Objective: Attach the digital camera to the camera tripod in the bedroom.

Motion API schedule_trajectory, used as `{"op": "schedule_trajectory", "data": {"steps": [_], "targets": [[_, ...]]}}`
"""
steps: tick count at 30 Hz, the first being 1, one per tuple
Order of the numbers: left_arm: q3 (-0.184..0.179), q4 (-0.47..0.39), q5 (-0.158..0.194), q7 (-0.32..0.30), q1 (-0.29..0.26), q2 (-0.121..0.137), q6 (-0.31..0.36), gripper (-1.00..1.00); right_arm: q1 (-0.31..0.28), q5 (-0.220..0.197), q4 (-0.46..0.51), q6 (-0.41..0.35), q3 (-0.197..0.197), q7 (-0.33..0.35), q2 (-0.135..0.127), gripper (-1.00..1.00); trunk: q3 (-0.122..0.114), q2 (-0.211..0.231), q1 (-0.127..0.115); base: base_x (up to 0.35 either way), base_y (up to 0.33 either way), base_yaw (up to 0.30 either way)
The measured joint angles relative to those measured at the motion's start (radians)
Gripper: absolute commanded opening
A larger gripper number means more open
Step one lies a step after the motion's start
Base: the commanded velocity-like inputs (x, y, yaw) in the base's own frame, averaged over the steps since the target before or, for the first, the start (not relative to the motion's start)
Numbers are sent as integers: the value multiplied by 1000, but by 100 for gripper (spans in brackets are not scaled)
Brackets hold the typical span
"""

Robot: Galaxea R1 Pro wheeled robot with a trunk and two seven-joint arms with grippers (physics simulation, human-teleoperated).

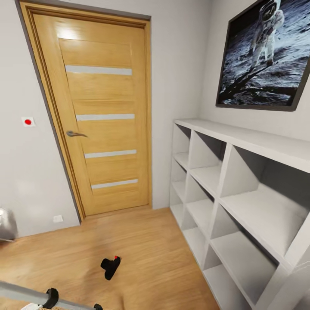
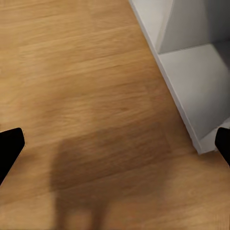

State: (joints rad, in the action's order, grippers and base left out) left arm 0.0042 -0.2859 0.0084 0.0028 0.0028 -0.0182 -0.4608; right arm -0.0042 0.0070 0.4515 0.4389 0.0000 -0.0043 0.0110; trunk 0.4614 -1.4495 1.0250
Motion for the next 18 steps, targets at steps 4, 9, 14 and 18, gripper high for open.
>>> {"op": "schedule_trajectory", "data": {"steps": [4,9,14,18], "targets": [[0,0,0,0,0,0,0,100,0,0,0,0,0,0,1,100,0,0,0,5,-2,267],[0,0,0,0,0,0,0,100,0,0,0,0,0,0,0,100,0,0,0,2,0,285],[0,0,0,0,0,0,0,100,0,0,0,0,0,0,0,100,0,0,0,102,-40,191],[0,0,0,0,0,0,0,100,0,0,0,0,0,0,0,100,0,0,0,212,-119,46]]}}
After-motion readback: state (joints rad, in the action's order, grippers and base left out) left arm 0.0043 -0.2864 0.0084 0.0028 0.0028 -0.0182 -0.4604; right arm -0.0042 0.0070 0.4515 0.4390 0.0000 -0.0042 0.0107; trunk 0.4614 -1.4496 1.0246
